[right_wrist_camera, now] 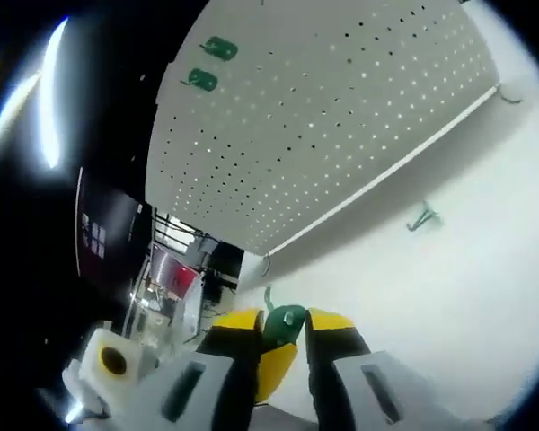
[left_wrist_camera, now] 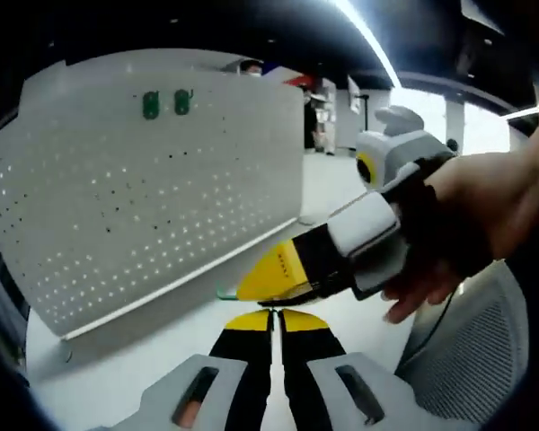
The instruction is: Insert the hook assembly into the mounting plate slot until the hook locks in place.
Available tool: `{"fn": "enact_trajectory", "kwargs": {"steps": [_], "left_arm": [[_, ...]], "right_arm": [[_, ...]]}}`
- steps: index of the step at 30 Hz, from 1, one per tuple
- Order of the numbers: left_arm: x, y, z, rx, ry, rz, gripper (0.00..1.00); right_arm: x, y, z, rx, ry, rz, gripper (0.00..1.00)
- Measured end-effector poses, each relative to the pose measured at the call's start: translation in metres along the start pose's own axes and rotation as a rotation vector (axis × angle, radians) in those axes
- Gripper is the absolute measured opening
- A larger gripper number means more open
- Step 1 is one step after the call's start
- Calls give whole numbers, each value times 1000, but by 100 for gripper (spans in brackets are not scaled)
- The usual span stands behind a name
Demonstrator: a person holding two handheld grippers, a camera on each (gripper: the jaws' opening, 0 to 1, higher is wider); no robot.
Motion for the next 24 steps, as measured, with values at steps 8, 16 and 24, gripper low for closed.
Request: {"fn": "enact_trajectory", "kwargs": {"steps": [8,16,24], "left_arm": [[-4,-3,2,-5,-15,1,4],[-19,-13,5,17,-226,-62,19],[-46,-37,4,87,-508,-195,30]], "right_arm": [[-6,3,-1,-3,-48,41,12],[-13,-2,16,7,-141,99,12],[-8,-17,35,-90,-235,221,12]]}}
Point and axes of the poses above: the point that each gripper's makers call its tool centre point, and the gripper's own axes: y roughly forward along the fingers, x roughly to its right, z roughly out of its top, the point moved 6 cm from there along -y, roughly backward along the fingers, and after that the axes turned 1 degree about x, right-handed, at the moved point
